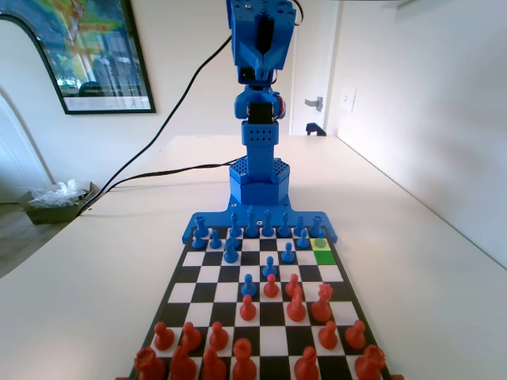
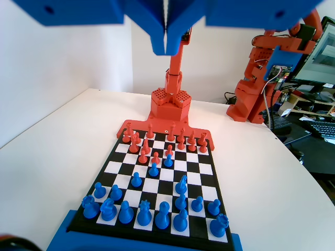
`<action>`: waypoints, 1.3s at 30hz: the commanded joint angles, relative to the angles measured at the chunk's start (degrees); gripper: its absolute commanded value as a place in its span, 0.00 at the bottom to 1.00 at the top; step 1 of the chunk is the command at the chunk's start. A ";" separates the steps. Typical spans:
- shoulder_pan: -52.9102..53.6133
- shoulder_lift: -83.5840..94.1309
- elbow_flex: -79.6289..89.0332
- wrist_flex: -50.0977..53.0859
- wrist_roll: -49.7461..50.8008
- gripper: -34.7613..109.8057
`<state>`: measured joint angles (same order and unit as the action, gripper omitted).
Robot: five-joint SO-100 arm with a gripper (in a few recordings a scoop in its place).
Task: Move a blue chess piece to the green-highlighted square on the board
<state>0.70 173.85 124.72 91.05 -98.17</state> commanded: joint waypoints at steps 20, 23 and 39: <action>0.70 1.14 0.26 -0.79 -0.70 0.29; 1.23 1.14 0.26 -0.88 -0.70 0.28; -1.85 -3.34 -5.27 -0.26 4.48 0.25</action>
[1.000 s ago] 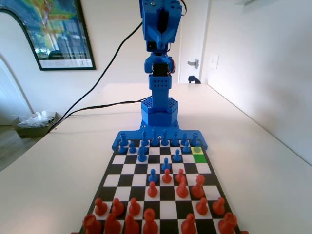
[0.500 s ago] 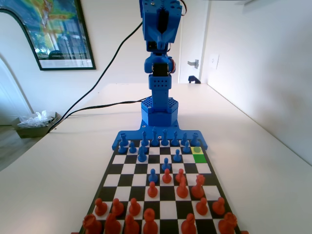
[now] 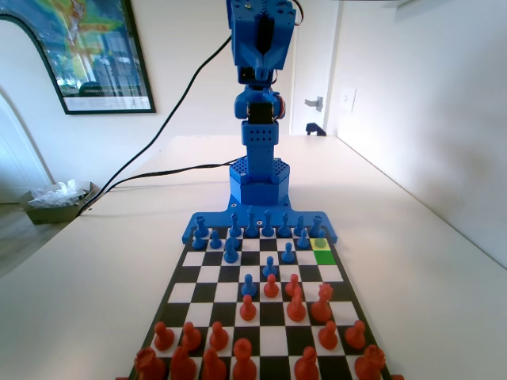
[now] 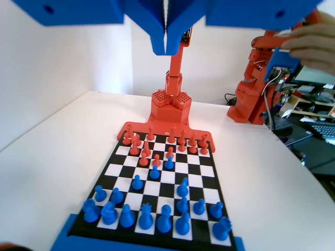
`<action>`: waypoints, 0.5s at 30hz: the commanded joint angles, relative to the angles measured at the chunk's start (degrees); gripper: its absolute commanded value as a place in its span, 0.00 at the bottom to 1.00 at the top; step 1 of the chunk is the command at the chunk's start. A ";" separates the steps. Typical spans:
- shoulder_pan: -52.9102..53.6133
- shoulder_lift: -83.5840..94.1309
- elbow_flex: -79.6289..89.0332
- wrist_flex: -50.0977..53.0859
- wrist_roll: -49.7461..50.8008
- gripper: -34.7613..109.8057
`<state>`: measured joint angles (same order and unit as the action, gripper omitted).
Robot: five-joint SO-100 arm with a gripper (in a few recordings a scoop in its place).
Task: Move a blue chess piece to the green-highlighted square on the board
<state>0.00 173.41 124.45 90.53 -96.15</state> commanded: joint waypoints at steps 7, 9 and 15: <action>-7.38 -17.58 -22.32 10.02 13.89 0.25; -9.40 -21.62 -25.66 11.43 18.28 0.25; -13.89 -35.33 -27.07 8.70 36.12 0.25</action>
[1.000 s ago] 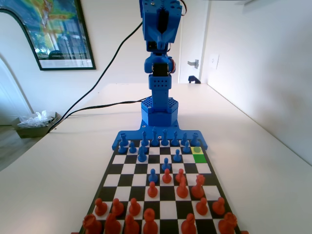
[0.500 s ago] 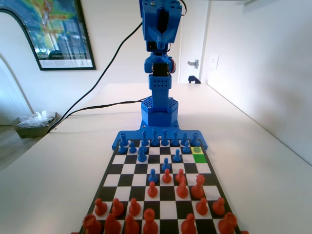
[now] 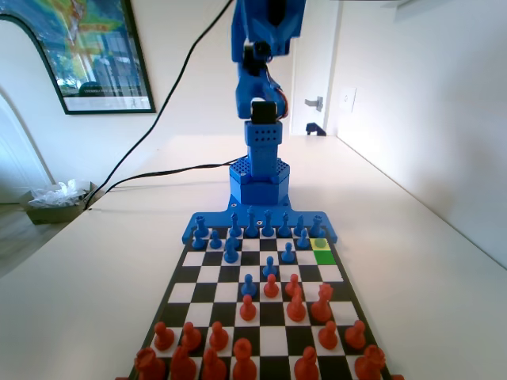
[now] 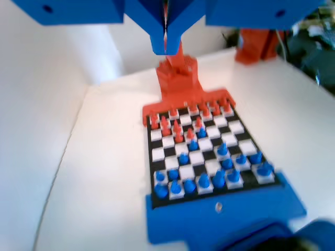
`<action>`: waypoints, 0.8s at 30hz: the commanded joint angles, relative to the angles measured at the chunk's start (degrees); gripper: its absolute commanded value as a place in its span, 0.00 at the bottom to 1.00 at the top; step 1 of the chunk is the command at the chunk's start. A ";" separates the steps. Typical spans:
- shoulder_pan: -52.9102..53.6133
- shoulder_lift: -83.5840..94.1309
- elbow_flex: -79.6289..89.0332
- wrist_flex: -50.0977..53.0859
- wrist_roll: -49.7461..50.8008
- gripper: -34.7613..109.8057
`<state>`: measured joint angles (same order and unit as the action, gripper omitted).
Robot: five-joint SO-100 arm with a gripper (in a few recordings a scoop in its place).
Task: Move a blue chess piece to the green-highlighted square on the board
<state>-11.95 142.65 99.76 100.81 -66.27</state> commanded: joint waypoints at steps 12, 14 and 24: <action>-9.58 -14.94 16.44 -19.34 26.10 0.25; -10.63 -15.64 19.42 -22.06 27.77 0.25; -14.41 -23.12 25.58 -32.52 32.52 0.25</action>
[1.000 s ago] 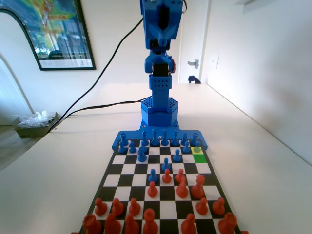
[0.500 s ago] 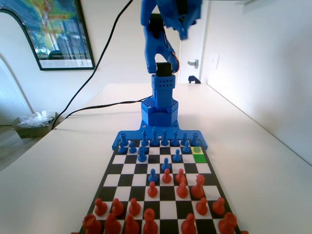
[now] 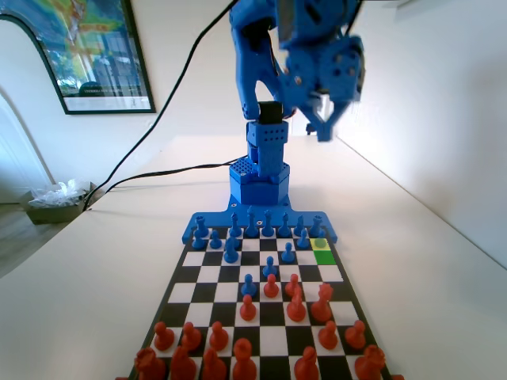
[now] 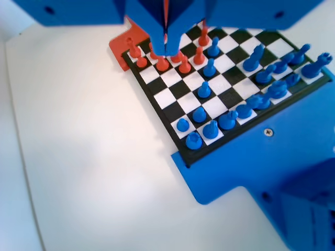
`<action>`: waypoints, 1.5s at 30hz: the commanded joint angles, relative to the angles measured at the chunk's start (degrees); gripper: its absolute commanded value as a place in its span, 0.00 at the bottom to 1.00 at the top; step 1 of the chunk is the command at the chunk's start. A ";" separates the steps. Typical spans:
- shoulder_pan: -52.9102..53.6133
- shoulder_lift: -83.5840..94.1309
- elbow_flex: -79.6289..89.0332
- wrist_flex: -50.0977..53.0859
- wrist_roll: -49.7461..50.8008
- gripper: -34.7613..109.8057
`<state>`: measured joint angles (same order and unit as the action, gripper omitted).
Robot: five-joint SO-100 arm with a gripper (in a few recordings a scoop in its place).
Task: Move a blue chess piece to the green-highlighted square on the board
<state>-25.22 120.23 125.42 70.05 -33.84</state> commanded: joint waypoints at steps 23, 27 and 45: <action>-2.55 -16.08 5.89 -16.70 -4.83 0.29; -3.96 -18.02 6.77 -18.37 -4.13 0.29; -3.16 -23.64 9.32 -23.73 -3.60 0.30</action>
<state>-28.04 96.24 134.38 46.41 -36.65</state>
